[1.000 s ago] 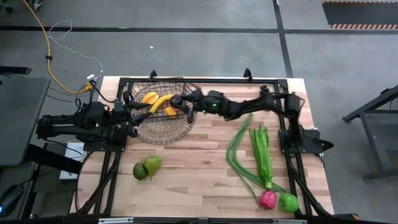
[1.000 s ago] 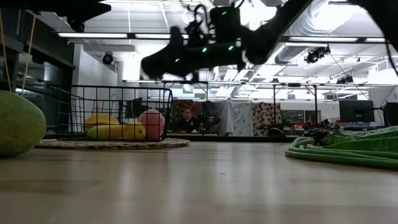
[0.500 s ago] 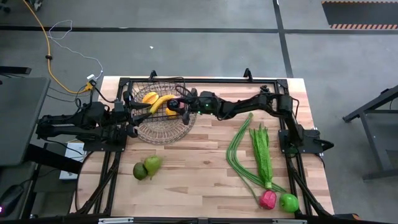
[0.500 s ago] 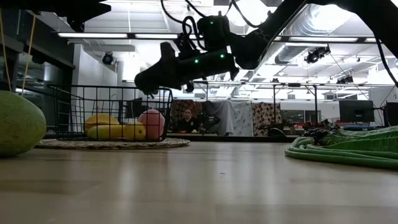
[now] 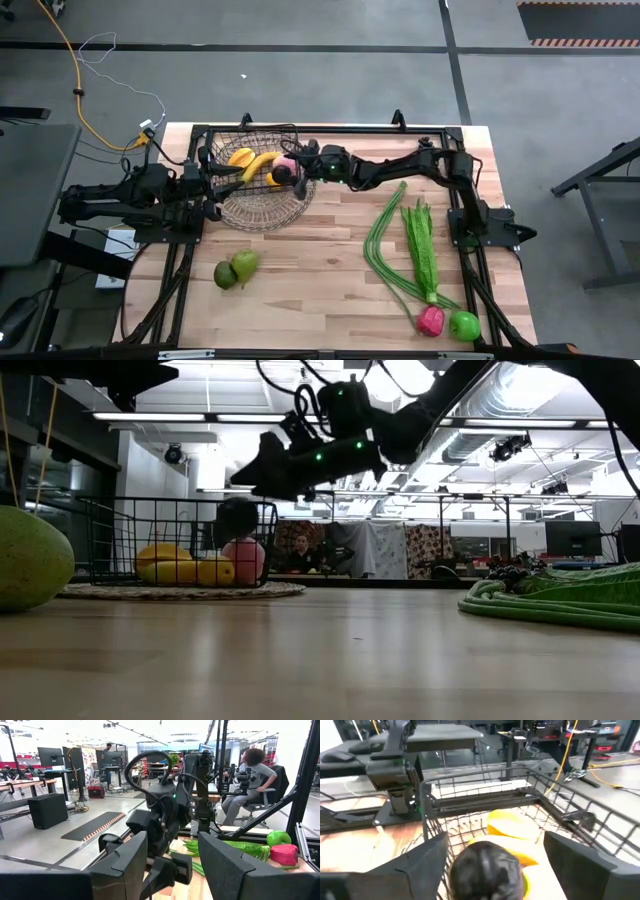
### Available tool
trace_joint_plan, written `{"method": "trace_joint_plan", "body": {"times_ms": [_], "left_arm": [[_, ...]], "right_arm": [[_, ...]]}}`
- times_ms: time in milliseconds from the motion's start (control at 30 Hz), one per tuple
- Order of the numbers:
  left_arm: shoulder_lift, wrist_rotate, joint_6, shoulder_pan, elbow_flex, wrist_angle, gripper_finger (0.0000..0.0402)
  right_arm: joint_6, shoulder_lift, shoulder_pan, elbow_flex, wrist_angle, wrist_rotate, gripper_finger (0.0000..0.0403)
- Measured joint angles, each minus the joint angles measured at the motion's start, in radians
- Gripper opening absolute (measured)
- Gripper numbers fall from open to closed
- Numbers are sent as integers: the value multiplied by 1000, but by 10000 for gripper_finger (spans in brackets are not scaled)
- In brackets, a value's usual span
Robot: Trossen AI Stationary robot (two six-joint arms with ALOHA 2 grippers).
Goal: Build produce basket
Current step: Put the black plum into the wire basket, then put the green lime into the wire basket
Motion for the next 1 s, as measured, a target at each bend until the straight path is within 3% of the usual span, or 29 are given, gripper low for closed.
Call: {"method": "trace_joint_plan", "body": {"times_ms": [267,433,600,700,800,1000], "left_arm": [[0,-1,0,0,0,-7,166],[0,-1,0,0,0,-23,166],[0,-2,0,0,0,-18,166],[0,-3,0,0,0,-8,166],[0,-1,0,0,0,0,166],[0,-1,8,0,0,2,166]], "right_arm": [[-60,-125,3,-17,-158,15,331],[-88,-256,39,-170,-173,68,331],[-51,-407,92,-449,44,167,332],[-22,-481,122,-595,247,170,332],[-13,-537,137,-679,381,157,332],[25,-610,130,-707,355,131,332]]}}
